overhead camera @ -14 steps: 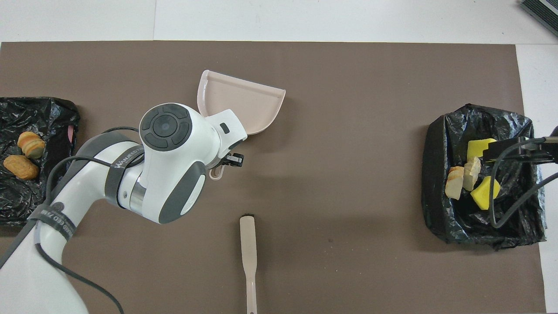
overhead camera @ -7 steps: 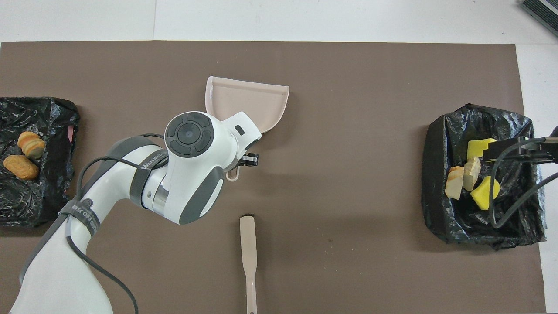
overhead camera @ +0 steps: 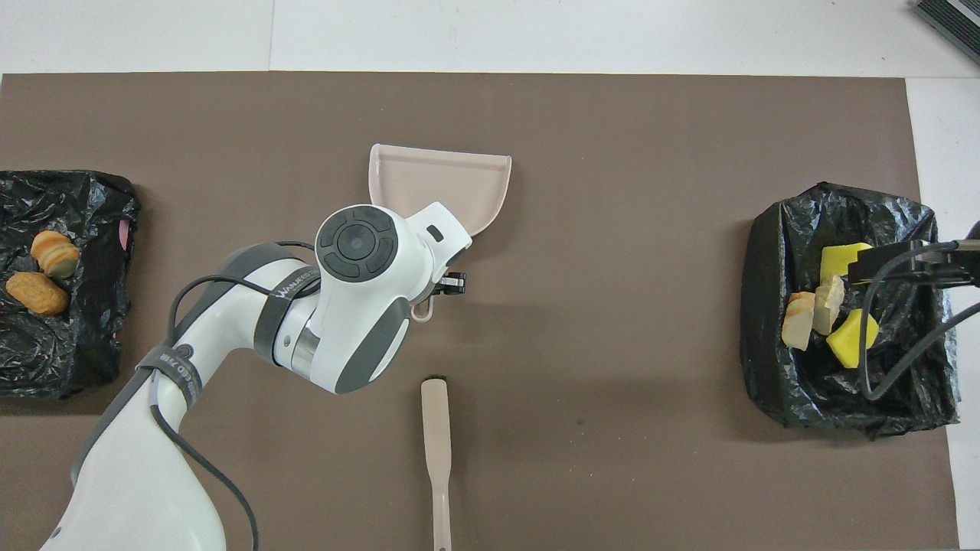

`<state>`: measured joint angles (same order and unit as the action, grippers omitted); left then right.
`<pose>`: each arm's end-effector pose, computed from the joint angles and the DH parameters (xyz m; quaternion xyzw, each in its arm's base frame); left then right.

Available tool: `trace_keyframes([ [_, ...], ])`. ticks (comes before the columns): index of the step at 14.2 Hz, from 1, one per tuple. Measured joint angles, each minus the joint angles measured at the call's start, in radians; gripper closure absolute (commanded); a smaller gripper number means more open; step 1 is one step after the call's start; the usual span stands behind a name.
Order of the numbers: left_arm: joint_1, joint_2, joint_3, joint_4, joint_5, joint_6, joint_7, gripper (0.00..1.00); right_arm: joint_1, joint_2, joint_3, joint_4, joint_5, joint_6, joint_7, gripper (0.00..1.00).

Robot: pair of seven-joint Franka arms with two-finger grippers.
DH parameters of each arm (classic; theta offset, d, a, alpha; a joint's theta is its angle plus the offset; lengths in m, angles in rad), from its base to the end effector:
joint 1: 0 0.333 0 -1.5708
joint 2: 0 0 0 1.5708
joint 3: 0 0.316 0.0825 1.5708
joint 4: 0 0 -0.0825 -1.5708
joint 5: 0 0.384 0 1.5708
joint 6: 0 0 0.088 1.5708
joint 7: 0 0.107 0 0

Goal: Sweep and dump trash in bin
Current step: 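Bring the empty dustpan back to the table center with the left gripper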

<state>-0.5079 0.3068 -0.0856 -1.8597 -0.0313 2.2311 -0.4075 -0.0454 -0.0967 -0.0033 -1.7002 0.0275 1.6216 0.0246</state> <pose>0.5260 -0.3521 0.3618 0.9958 -0.0812 0.0165 0.0381 0.5275 -0.0230 0.6200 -0.9992 0.0372 -0.0092 0.0138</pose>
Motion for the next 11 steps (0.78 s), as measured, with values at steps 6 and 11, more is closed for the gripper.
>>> trace_keyframes([
  [6, -0.021, 0.019, 0.005, 0.003, -0.001, 0.028, -0.038, 0.0, 0.0, 0.0, 0.0, 0.0, 0.0, 0.0, 0.0, 0.0],
  [11, -0.011, -0.005, 0.033, 0.022, -0.001, -0.003, -0.087, 0.0, 0.0, 0.0, 0.0, 0.0, 0.0, 0.0, 0.0, 0.0],
])
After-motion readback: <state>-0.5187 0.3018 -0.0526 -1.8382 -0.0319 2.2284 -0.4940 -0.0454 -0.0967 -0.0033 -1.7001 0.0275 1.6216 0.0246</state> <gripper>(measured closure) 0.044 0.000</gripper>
